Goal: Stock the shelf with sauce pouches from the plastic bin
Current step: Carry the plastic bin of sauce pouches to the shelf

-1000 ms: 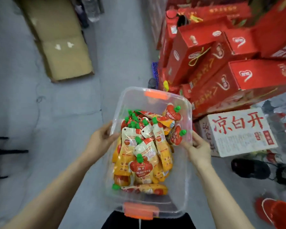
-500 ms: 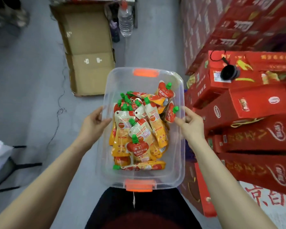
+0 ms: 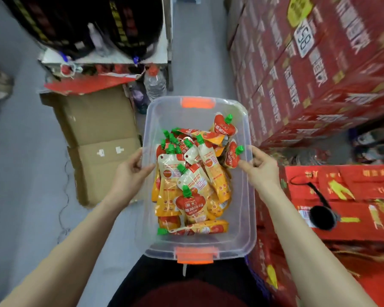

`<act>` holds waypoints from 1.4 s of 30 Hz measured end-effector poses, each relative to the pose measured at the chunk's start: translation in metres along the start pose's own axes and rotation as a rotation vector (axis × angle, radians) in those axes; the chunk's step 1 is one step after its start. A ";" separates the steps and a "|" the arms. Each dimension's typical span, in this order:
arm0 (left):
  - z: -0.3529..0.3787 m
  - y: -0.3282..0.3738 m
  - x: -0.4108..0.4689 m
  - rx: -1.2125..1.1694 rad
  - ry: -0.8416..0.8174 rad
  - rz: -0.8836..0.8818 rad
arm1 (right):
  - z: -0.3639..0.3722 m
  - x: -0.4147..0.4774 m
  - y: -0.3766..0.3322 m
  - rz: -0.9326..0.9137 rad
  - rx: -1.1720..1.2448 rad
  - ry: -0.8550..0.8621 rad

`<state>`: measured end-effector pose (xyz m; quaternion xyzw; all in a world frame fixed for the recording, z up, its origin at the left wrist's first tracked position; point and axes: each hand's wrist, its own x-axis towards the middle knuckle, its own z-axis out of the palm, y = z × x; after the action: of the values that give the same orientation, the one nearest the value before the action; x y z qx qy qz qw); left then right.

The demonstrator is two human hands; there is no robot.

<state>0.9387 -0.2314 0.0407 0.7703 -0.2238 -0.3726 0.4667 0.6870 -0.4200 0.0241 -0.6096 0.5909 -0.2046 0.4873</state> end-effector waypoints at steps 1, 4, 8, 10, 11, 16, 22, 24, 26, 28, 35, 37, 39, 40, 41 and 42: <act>0.003 0.022 0.034 0.002 -0.009 0.031 | 0.002 0.031 -0.018 -0.007 0.008 0.013; 0.011 0.076 0.133 0.047 -0.041 0.078 | 0.006 0.121 -0.068 -0.002 -0.009 0.049; 0.029 0.139 0.273 0.104 -0.062 0.146 | 0.010 0.252 -0.126 -0.008 0.007 0.074; 0.044 0.167 0.339 0.108 -0.051 0.165 | 0.012 0.321 -0.153 -0.018 0.006 0.087; 0.051 0.182 0.372 0.105 -0.037 0.172 | 0.013 0.359 -0.167 -0.023 0.012 0.082; 0.081 0.251 0.532 0.144 -0.012 0.160 | 0.016 0.535 -0.239 -0.051 -0.009 0.061; 0.111 0.330 0.733 0.053 -0.015 0.163 | 0.032 0.733 -0.335 -0.043 -0.036 0.042; 0.122 0.358 0.802 0.071 -0.015 0.185 | 0.039 0.799 -0.357 -0.039 -0.032 0.054; 0.133 0.386 0.864 0.065 0.013 0.180 | 0.046 0.861 -0.385 -0.040 -0.002 0.055; 0.142 0.408 0.923 0.057 0.046 0.145 | 0.051 0.919 -0.415 -0.045 0.021 0.032; 0.168 0.486 1.122 -0.031 0.096 0.107 | 0.076 1.134 -0.504 -0.051 -0.023 -0.020; 0.173 0.505 1.178 -0.020 0.171 0.076 | 0.087 1.204 -0.529 -0.065 -0.053 -0.056; 0.178 0.523 1.230 -0.056 0.192 0.048 | 0.097 1.262 -0.561 -0.081 -0.074 -0.078; 0.179 0.533 1.255 -0.071 0.194 0.029 | 0.103 1.288 -0.579 -0.093 -0.078 -0.089; 0.179 0.542 1.280 -0.079 0.197 0.015 | 0.110 1.313 -0.597 -0.106 -0.086 -0.109; 0.178 0.551 1.308 -0.096 0.207 -0.004 | 0.117 1.341 -0.613 -0.111 -0.092 -0.116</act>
<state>1.6147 -1.4909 0.0002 0.7818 -0.1549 -0.3022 0.5230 1.3955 -1.7180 0.0473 -0.6740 0.5354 -0.1684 0.4803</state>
